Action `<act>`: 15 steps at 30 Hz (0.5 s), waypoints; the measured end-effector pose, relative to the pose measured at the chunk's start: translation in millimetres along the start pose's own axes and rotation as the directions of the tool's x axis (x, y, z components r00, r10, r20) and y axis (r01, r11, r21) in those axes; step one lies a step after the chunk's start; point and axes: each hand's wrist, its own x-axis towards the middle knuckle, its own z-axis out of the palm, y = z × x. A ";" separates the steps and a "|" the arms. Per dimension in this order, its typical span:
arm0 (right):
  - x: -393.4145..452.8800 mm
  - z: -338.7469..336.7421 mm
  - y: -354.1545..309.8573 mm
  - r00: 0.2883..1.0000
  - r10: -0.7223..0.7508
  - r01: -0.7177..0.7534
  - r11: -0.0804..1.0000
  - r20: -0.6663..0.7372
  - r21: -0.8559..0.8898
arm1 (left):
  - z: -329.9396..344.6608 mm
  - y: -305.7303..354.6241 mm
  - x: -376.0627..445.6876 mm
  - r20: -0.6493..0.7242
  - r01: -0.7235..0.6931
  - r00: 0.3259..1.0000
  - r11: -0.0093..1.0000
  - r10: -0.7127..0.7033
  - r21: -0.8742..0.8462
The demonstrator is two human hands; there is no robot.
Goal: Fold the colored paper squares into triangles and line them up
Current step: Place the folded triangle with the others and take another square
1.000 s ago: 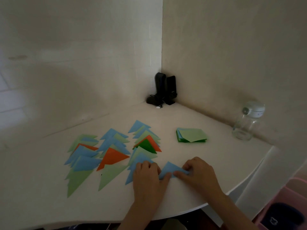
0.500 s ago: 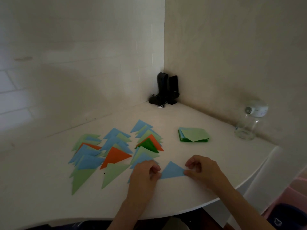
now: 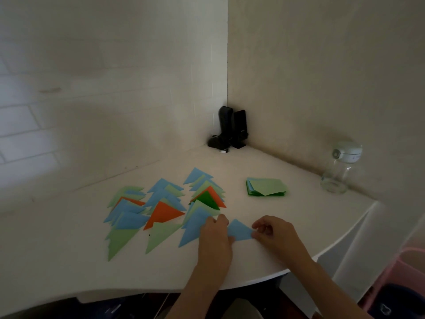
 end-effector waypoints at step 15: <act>4.1 28.9 -35.9 0.999 -0.005 0.009 0.995 0.041 -0.099 | -36.9 -48.4 -12.2 -0.185 -0.071 0.982 0.966 0.025 -0.248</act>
